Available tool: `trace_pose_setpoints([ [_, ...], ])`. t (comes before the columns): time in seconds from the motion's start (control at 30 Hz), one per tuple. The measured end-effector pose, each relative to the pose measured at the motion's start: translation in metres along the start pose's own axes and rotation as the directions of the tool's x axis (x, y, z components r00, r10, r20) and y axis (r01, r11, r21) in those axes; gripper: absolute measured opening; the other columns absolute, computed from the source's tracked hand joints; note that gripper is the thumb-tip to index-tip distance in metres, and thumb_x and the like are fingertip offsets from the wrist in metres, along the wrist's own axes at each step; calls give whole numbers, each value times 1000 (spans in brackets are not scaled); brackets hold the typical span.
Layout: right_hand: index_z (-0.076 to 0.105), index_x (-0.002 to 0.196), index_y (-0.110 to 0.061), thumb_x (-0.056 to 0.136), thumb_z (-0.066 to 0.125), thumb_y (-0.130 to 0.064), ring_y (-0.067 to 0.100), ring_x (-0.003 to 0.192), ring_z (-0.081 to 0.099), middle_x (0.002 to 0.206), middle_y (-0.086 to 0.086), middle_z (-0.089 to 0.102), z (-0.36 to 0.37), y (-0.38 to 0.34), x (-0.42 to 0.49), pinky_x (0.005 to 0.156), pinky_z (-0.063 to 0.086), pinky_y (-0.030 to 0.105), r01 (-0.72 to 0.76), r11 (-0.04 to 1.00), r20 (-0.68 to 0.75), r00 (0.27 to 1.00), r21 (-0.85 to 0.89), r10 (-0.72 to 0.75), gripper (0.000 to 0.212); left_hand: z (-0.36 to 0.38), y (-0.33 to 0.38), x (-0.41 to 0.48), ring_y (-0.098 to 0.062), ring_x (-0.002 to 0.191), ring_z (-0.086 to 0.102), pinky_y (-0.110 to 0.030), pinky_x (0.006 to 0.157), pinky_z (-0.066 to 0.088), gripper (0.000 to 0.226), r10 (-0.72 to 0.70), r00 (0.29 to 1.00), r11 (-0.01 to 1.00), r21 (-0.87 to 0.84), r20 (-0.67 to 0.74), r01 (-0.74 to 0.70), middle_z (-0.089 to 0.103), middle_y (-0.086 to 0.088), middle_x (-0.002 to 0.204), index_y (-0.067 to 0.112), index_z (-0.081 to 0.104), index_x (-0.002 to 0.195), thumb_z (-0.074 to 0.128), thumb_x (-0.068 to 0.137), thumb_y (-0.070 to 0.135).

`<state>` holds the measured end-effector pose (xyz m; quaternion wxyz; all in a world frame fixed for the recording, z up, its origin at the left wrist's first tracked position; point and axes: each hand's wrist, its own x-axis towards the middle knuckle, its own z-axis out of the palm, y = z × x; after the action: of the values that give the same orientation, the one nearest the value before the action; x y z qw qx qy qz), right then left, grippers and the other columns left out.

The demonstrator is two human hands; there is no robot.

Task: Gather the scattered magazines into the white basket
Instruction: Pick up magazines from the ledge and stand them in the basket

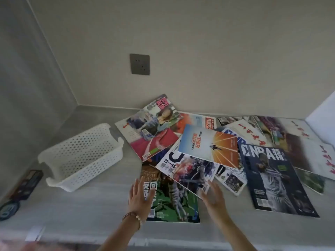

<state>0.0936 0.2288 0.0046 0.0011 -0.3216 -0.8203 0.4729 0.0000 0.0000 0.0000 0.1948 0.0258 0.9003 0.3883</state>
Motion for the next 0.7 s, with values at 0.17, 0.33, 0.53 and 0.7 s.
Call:
trace_pose_setpoints([
  [0.17, 6, 146, -41, 83, 7, -72, 26, 144, -18, 156, 8, -20, 27, 4, 31, 116, -8, 43, 76, 912, 14, 997, -404, -76, 70, 26, -6, 14, -19, 143, -14, -39, 118, -3, 65, -90, 994, 987, 130, -55, 96, -14, -1, 156, 28, -8, 144, 16, 91, 57],
  [0.33, -8, 142, -45, 83, 4, -68, 25, 137, -30, 145, 9, -38, 47, 18, 19, 116, -13, 39, 114, 841, -31, 988, -530, -153, 64, 37, -16, 17, -26, 143, -11, -40, 118, -5, 93, 26, 996, 964, 264, -84, -3, -6, -8, 156, 21, 6, 146, -12, 72, 74],
  [0.53, -11, 136, -53, 90, 16, -62, 18, 137, -31, 149, 6, -35, 46, 43, -46, 112, -18, 30, 179, 796, 70, 983, -578, -170, 53, 35, -6, 11, -12, 141, -16, -33, 113, -10, 81, 95, 992, 985, 151, -81, -82, -10, 10, 153, 31, -4, 145, -1, 76, 73],
  [0.7, 23, 143, -38, 77, 23, -79, 12, 144, 7, 157, -7, 1, 20, 21, -51, 117, 10, 39, 111, 990, 101, 990, -91, -102, 78, 44, 11, 14, -18, 144, -3, -45, 117, 7, 59, 29, 1000, 992, 120, 1, -29, 10, 5, 156, 25, 8, 146, 23, 94, 49],
])
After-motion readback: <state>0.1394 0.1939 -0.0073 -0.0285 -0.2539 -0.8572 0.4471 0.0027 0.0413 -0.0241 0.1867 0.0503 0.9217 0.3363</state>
